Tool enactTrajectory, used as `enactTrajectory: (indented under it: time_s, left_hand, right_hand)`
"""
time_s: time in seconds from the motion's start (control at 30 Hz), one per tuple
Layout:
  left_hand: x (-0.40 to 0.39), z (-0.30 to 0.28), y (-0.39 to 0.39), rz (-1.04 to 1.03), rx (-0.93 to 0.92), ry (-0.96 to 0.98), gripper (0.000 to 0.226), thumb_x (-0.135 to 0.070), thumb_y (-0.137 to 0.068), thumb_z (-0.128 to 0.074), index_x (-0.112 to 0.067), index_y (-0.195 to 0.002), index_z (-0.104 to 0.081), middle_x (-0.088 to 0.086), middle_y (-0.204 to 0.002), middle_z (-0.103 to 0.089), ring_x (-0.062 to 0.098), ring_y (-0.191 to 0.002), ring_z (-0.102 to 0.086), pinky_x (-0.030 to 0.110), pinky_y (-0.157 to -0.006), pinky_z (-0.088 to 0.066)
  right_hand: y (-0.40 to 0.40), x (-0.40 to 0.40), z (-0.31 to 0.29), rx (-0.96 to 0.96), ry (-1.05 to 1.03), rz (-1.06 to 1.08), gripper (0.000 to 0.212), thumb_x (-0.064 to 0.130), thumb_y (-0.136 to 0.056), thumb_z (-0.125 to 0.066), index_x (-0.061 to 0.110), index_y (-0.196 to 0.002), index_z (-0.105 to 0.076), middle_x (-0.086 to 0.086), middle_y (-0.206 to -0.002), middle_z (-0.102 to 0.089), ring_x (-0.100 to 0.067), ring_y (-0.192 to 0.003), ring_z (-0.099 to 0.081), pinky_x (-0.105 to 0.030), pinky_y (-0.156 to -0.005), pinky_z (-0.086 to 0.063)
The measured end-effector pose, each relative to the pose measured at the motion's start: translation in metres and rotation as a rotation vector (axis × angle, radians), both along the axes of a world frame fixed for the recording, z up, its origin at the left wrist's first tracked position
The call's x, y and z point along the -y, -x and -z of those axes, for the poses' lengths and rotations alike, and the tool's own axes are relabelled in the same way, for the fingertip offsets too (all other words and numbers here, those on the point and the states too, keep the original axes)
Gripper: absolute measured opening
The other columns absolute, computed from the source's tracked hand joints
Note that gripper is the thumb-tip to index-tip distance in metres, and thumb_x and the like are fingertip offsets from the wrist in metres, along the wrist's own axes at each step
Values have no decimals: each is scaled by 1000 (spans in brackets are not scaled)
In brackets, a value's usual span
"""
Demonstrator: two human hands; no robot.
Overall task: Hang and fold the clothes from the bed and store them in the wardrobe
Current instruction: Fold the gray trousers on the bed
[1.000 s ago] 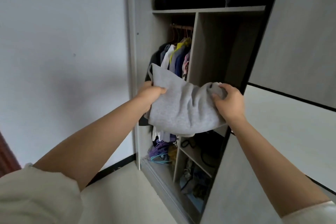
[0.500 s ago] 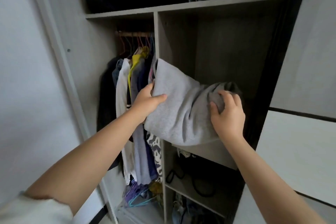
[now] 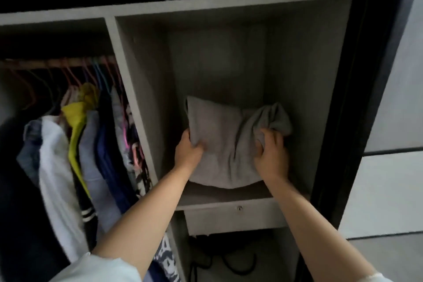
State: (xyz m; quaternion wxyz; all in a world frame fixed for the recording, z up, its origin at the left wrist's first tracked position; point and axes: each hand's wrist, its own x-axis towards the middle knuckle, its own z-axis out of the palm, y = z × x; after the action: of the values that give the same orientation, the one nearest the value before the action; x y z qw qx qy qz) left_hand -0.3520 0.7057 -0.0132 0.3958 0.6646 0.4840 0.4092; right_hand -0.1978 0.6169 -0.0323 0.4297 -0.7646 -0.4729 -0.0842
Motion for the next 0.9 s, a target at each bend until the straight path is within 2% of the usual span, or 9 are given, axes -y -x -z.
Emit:
enactTrajectory:
  time_s: [0.1,0.13,0.2,0.27,0.33,0.4,0.47,0.63,0.9]
  left_hand:
    - [-17,34,6,-115,-539,53,61,-20,-91,-49,-9,-143,-20,20,-139,-37,36,-128,-37,41,-101,-34]
    - [-15,39,7,-135,-681,-11,59,-21,-91,-48,-7,-142,-21,21,-142,-32,36,-131,-30,42,-103,-31]
    - [-11,44,10,-60,-891,-286,53,-21,-93,-44,-7,-141,-26,18,-150,-19,33,-140,-13,43,-110,-20]
    - [-11,42,14,183,-1059,-562,53,-28,-94,-43,-11,-143,-28,11,-155,-7,29,-143,2,43,-114,-6]
    - [-11,41,17,431,-1228,-618,58,-35,-93,-44,-11,-144,-27,9,-156,-4,29,-143,3,42,-115,-4]
    - [-16,46,16,516,-1368,-537,68,-35,-92,-49,-10,-146,-17,12,-154,-6,33,-141,-4,42,-113,-9]
    - [-24,53,8,505,-1392,-454,74,-34,-91,-51,-9,-147,-10,16,-154,-5,37,-140,-8,45,-112,-13]
    - [-62,55,-10,395,-1480,-304,74,-29,-92,-48,-10,-148,-2,21,-153,1,43,-139,-4,53,-113,-8]
    - [-123,58,-37,135,-1409,-191,48,-16,-101,-15,-13,-149,-7,22,-154,0,39,-141,-3,46,-113,-10]
  right_hand:
    - [0,-22,36,-76,577,13,49,14,-93,-42,11,-141,-31,-17,-141,-36,-34,-122,-45,-37,-97,-40]
    - [0,-22,41,-79,657,45,48,17,-93,-42,11,-140,-32,-17,-142,-35,-33,-127,-39,-37,-103,-36]
    - [3,-18,46,40,694,114,50,22,-93,-43,13,-141,-30,-15,-148,-24,-33,-137,-21,-40,-111,-24]
    - [3,-12,46,288,714,-5,54,31,-95,-42,20,-145,-24,-7,-155,-8,-29,-143,-2,-41,-114,-9]
    - [6,-3,45,423,812,-219,62,41,-94,-43,22,-147,-17,-4,-156,-2,-24,-144,2,-37,-115,-5]
    - [8,-5,49,384,934,-288,68,42,-94,-44,23,-148,-8,-6,-156,-1,-25,-143,-7,-33,-113,-13]
    - [7,-16,50,352,954,-293,66,37,-96,-42,24,-148,-4,-9,-156,-3,-27,-141,-13,-34,-112,-21]
    - [5,-69,53,353,952,-282,66,32,-97,-41,22,-149,-1,-17,-153,-9,-33,-139,-19,-37,-112,-21]
    - [-8,-161,60,322,932,-233,59,25,-99,-34,26,-148,-2,-10,-156,-2,-32,-142,-8,-41,-116,-12]
